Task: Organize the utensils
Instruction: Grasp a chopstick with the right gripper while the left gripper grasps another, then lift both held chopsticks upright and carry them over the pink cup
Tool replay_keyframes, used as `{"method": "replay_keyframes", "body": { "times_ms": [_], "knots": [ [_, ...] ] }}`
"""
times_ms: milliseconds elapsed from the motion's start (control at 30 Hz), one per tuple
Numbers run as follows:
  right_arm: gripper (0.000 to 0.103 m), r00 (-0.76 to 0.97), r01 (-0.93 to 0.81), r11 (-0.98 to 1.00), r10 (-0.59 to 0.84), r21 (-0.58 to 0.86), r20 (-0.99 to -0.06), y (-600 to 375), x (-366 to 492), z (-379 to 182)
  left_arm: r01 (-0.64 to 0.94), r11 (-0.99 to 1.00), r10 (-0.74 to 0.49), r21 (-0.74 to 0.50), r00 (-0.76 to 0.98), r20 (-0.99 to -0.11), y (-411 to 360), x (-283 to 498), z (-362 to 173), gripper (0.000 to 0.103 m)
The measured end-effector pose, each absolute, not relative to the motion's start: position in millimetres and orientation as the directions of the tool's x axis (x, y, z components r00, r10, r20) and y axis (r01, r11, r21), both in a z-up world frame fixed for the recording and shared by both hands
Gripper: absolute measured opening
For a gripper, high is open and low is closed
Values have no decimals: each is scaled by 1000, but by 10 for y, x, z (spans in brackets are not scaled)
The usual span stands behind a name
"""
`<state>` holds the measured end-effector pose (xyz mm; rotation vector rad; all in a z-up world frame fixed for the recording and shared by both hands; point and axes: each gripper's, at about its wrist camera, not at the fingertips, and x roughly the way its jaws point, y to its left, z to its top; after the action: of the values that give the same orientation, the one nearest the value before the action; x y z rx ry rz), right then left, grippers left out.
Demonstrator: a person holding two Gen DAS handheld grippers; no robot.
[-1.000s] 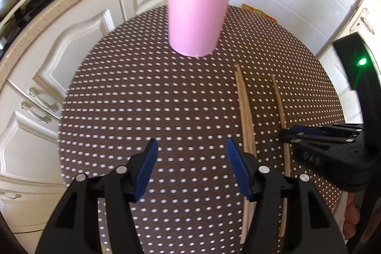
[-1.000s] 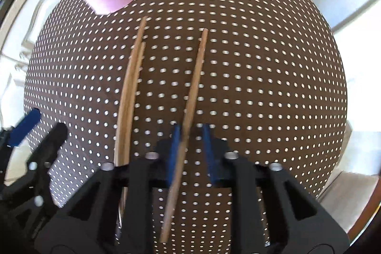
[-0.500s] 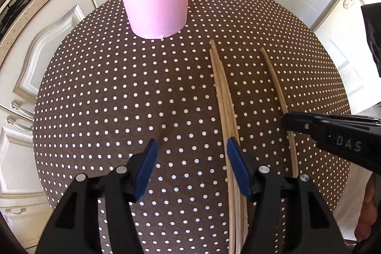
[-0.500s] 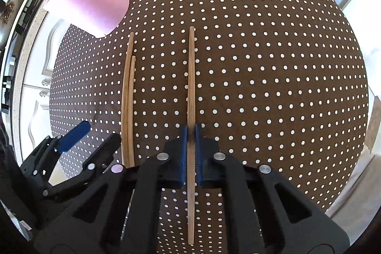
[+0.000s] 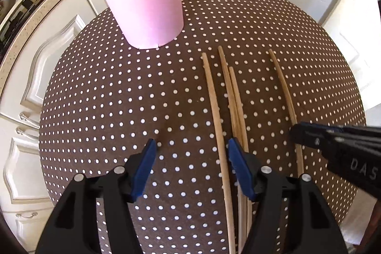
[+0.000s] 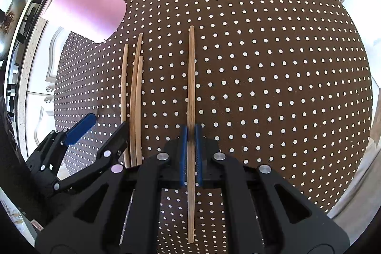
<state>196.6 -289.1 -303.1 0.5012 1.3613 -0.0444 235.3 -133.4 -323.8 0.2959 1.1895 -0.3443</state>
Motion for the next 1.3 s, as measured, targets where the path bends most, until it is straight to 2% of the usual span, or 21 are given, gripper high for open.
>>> {"method": "replay_keyframes", "body": {
  "times_ms": [33,100,133,167,200,467,767,1133,1300],
  "knots": [
    [7,226,319,892,256,320,-940,-2894,1964,-3030,408,912,-112,36,335,-936,-1347,2355,-3231,54],
    [7,230,324,888,261,326,-938,-2905,1954,-3026,408,912,-118,36,347,-931,-1357,2382,-3213,25],
    [7,233,325,887,262,329,-936,-2913,1948,-3024,406,913,-119,34,346,-931,-1357,2397,-3213,16],
    [7,236,328,885,263,332,-935,-2910,1943,-3023,399,917,-126,21,339,-932,-1352,2424,-3214,8],
    [7,241,331,881,266,337,-933,-2909,1927,-3024,387,922,-141,-3,327,-934,-1333,2457,-3217,6],
    [7,278,342,865,281,368,-919,-2997,1766,-2930,324,942,-203,-82,358,-912,-1171,2544,-3028,6],
    [7,446,276,888,220,367,-868,-3077,1571,-2297,263,959,-223,-107,466,-856,-807,2334,-2573,6],
    [6,650,188,914,159,360,-743,-3241,1323,-1376,177,972,-232,-152,663,-712,-581,2223,-1772,6],
    [6,736,130,912,174,389,-654,-3387,1377,-943,140,978,-208,-156,749,-629,-576,2152,-1381,6]
  ]
}}
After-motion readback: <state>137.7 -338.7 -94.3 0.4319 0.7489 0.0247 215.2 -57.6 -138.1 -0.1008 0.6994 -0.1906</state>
